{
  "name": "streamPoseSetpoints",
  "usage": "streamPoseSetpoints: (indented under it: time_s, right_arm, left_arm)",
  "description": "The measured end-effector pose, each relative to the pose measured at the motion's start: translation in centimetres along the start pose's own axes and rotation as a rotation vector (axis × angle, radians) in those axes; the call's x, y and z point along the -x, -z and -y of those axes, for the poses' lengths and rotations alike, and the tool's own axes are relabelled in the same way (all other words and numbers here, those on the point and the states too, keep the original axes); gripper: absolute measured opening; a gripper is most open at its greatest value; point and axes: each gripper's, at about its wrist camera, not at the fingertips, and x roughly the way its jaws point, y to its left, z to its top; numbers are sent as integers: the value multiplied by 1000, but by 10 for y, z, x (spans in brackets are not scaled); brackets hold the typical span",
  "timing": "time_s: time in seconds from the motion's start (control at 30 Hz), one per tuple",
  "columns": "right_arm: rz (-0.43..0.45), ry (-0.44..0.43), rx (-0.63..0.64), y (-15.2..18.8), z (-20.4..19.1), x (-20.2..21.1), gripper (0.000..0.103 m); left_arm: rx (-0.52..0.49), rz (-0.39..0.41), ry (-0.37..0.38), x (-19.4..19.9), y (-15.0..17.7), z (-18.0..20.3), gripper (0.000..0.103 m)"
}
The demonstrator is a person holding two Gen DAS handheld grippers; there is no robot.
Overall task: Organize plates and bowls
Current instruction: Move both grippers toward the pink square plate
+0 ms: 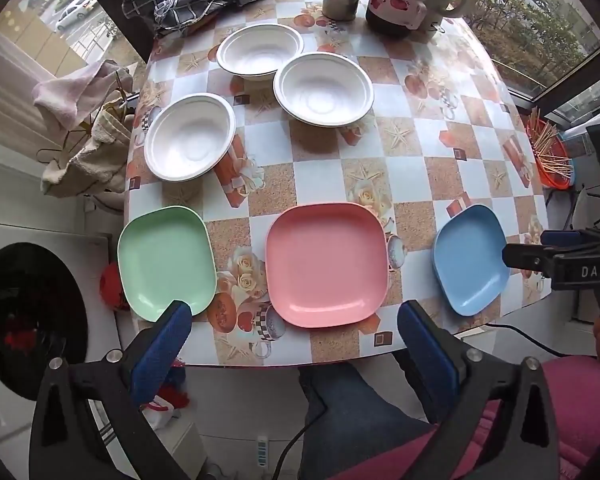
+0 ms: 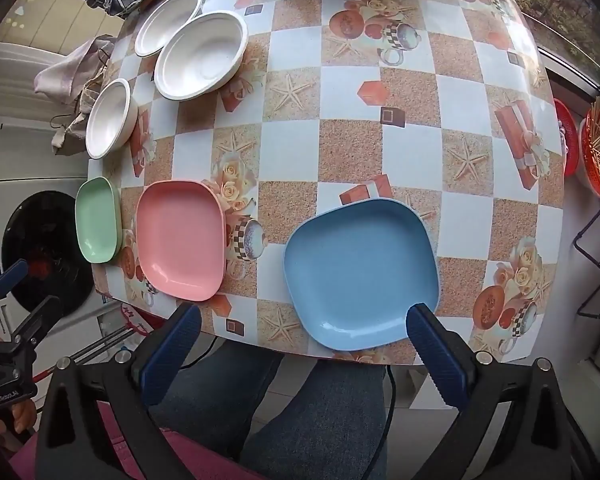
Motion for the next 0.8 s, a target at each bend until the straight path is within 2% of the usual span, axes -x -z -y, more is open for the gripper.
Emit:
streamPoseSetpoints:
  time_s: [0.33, 0.43, 0.8]
  right_arm:
    - [-13, -23, 13, 6, -8, -10, 103]
    - [13, -33, 15, 8, -10, -10, 103]
    - [-82, 0, -9, 9, -6, -17, 103]
  left_arm:
    - [7, -24, -30, 3, 6, 1, 103]
    - [0, -28, -21, -1, 6, -2, 103]
    - [-9, -51, -16, -5, 7, -2, 103]
